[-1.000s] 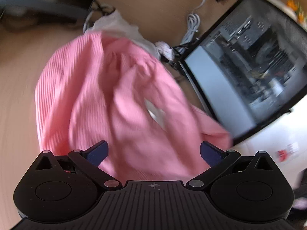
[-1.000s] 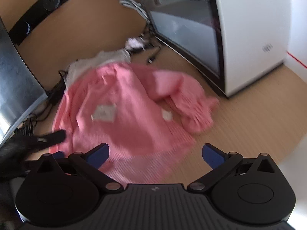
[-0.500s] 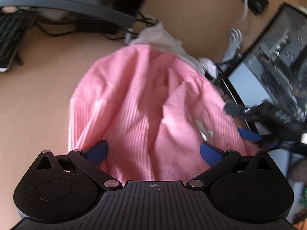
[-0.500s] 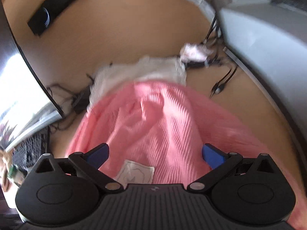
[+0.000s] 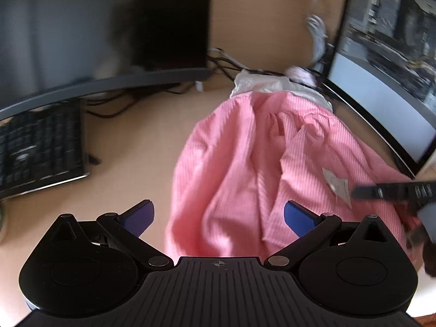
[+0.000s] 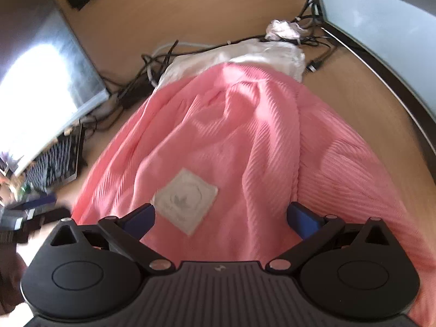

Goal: Fold clothes
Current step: 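Lower the left gripper onto the pink garment and pinch its fabric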

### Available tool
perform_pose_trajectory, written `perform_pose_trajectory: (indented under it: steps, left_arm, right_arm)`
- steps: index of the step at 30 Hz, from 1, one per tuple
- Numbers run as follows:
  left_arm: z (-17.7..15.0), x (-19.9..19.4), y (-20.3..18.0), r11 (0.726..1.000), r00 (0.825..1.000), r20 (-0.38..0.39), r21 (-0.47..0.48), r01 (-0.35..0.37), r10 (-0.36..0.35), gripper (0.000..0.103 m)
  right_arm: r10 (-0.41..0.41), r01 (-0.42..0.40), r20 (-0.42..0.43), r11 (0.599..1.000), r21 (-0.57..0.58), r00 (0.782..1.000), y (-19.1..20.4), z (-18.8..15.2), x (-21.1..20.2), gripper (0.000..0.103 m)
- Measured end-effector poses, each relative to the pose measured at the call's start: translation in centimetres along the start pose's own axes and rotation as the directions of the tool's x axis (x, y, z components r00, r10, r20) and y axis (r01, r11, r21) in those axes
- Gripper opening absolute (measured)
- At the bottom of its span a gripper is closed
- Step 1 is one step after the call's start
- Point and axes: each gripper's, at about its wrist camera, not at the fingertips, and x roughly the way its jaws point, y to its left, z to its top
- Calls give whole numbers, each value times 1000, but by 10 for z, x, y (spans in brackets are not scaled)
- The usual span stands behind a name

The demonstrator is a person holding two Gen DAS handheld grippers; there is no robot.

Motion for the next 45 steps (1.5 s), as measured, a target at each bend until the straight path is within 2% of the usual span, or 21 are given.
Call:
perform_pose_trajectory:
  steps: [4, 6, 7, 11, 13, 15, 16, 18, 20, 23, 25, 28, 29, 31, 32, 33, 35, 36, 38, 42, 45]
  left_arm:
    - [18, 37, -12, 996, 1000, -16, 87, -5, 7, 99]
    - [28, 58, -16, 993, 999, -43, 119, 0, 5, 87]
    - [32, 68, -17, 993, 997, -73, 120, 18, -10, 76]
    - [40, 83, -24, 989, 992, -119, 136, 66, -49, 71]
    - [41, 83, -27, 987, 991, -121, 148, 71, -53, 60]
    - [40, 78, -30, 986, 992, -116, 158, 60, -42, 42]
    - [39, 76, -31, 985, 993, -114, 163, 55, -37, 37]
    - [36, 70, -34, 986, 994, -102, 160, 45, -29, 13]
    - [34, 58, -33, 989, 997, -78, 144, 28, -16, 10]
    - [38, 25, -19, 995, 999, -22, 97, -28, 30, 5]
    - [37, 7, 12, 992, 993, 28, 51, -115, 113, 5]
    - [30, -11, 57, 964, 963, 47, -30, -265, 266, 5]
    - [28, -16, 68, 959, 959, 48, -65, -274, 278, 5]
    - [26, -25, 71, 975, 981, 66, -134, -175, 185, 10]
    - [26, -30, 72, 979, 988, 79, -168, -119, 133, 18]
    - [27, -25, 63, 983, 993, 82, -172, -67, 82, 41]
    - [32, -6, 38, 989, 997, 73, -149, 6, 5, 69]
    - [36, 6, 24, 992, 998, 60, -126, 22, -15, 77]
    - [42, 30, -4, 995, 998, 34, -81, 57, -54, 82]
    - [56, 81, -43, 1000, 999, -38, -11, 29, -30, 82]
    - [59, 104, -56, 999, 997, -70, 48, -18, 22, 71]
  right_arm:
    - [-35, 35, -3, 999, 26, 999, 12, -23, -16, 103]
    - [-49, 49, 5, 998, 46, 999, 16, -29, -19, 103]
    - [-59, 59, 10, 997, 55, 998, 18, -31, -20, 103]
    - [-101, 101, -17, 995, 22, 995, 30, -27, -14, 103]
    - [-102, 102, -31, 995, 9, 994, 32, -23, -12, 103]
    - [-91, 92, -34, 995, 25, 995, 30, -19, -12, 103]
    - [-89, 90, -21, 996, 22, 996, 30, -16, -14, 103]
    - [-105, 105, 28, 994, -9, 994, 31, -9, -21, 103]
    - [-147, 155, 96, 985, -76, 984, 35, 4, -28, 101]
    - [-180, 212, 191, 964, -162, 965, 36, 33, -35, 80]
    - [-175, 223, 230, 954, -199, 957, 36, 54, -36, 71]
    - [-165, 229, 248, 939, -258, 955, 35, 80, -27, 69]
    - [-160, 226, 244, 936, -271, 956, 35, 88, -23, 69]
    - [-147, 208, 225, 938, -276, 963, 34, 99, -14, 69]
    - [-138, 192, 211, 945, -264, 968, 31, 102, -10, 69]
    - [-129, 176, 194, 952, -250, 972, 29, 103, -6, 69]
    - [-115, 150, 161, 963, -226, 980, 25, 99, 0, 69]
    - [-111, 141, 147, 965, -219, 983, 23, 94, 2, 69]
    - [-110, 136, 128, 967, -216, 986, 20, 79, 0, 69]
    - [-123, 133, 67, 973, -186, 990, 10, 43, 0, 73]
    - [-122, 127, 43, 979, -162, 992, 4, 21, 4, 77]
